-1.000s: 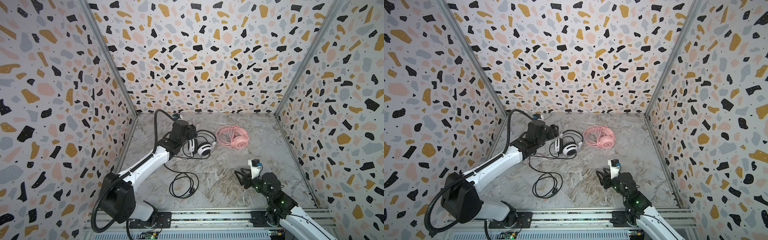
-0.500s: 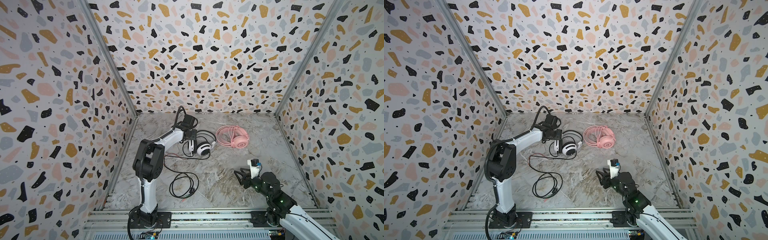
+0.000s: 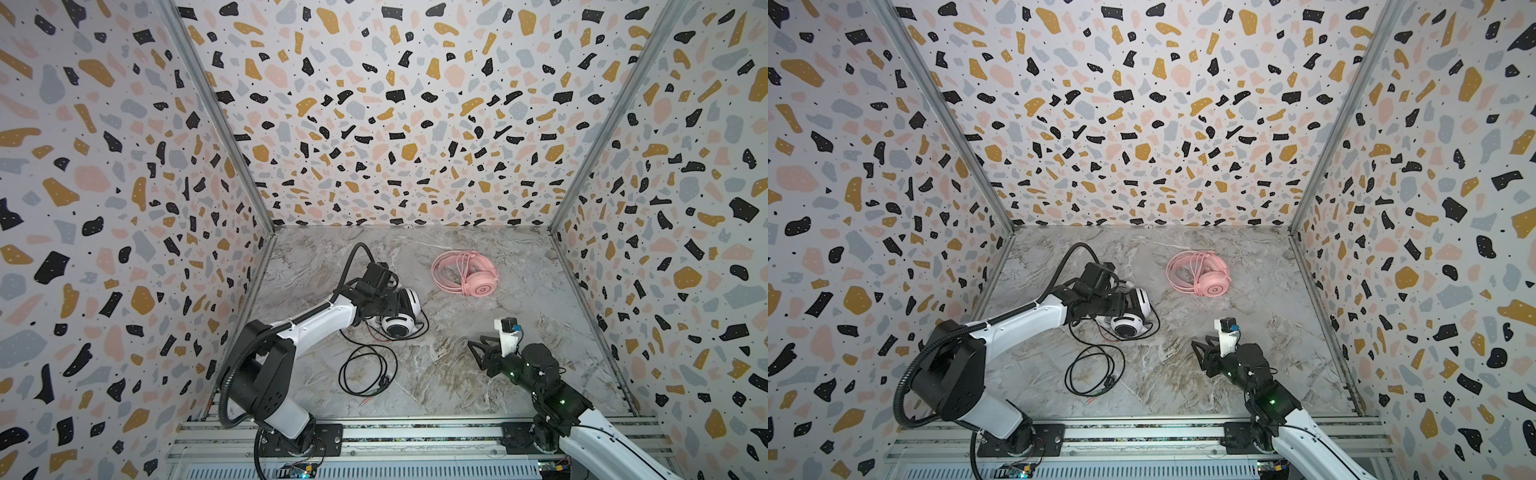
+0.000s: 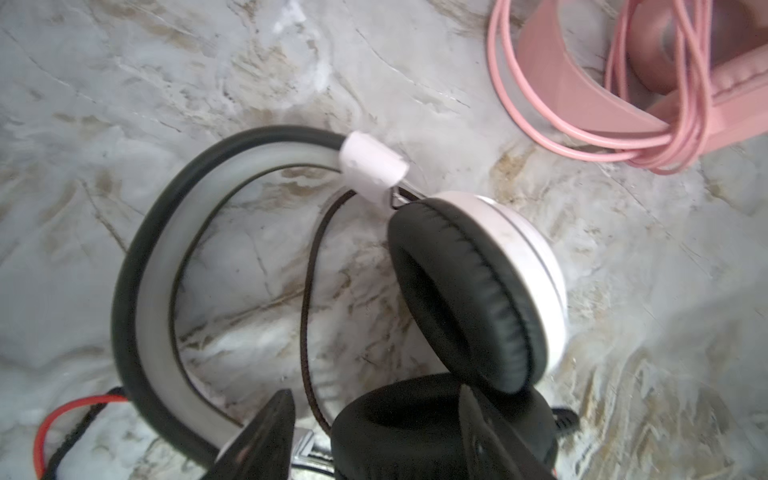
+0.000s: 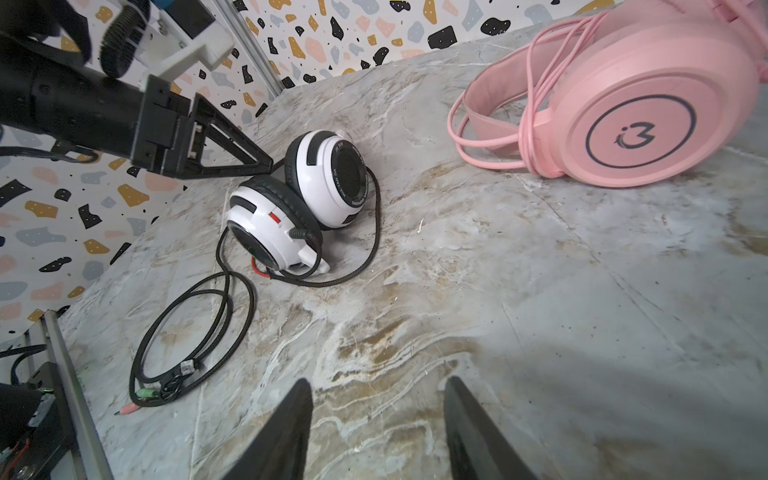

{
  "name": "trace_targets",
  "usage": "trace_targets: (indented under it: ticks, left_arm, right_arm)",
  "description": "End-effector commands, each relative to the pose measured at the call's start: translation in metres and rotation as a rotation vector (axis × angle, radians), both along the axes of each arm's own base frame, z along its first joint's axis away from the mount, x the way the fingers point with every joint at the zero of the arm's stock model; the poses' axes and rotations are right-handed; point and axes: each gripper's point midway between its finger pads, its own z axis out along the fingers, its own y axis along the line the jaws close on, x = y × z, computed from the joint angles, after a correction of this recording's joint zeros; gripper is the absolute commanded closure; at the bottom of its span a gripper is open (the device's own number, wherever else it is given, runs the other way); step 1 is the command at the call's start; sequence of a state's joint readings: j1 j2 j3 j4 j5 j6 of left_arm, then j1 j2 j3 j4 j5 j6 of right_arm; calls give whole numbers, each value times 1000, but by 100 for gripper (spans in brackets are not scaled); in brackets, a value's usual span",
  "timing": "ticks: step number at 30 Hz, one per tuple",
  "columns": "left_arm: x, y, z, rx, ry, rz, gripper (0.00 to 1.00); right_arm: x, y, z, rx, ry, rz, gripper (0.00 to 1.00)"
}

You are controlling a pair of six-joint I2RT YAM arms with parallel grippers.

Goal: Wrap the headphones

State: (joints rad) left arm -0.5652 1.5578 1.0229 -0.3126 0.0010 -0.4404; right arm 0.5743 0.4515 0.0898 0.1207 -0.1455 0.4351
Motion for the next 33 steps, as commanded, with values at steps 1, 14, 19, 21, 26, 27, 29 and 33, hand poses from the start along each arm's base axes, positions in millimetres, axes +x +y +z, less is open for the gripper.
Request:
trace_targets:
  ticks: [1,14,19,21,26,27,29,33]
  left_arm:
    - [19,29,7,52,-42,107,31]
    - [39,96,-29,35,-6,298,32]
    - [39,84,-64,34,106,232,37]
    - [43,82,-70,36,110,224,39]
    - [55,76,-71,40,107,206,59]
    - [57,75,-71,41,105,200,66]
    - [59,72,-70,33,102,184,81]
    - [63,72,-47,9,37,187,98]
  right_arm:
    - [1,2,10,12,-31,7,47]
    - [1,3,10,13,-35,13,47]
    - [1,3,10,13,-36,13,47]
    - [1,3,11,13,-36,12,47]
    - [1,3,10,13,-35,12,47]
    - [1,3,10,12,-34,12,47]
    - [1,3,10,11,-33,11,47]
    - [2,2,9,11,-30,3,47]
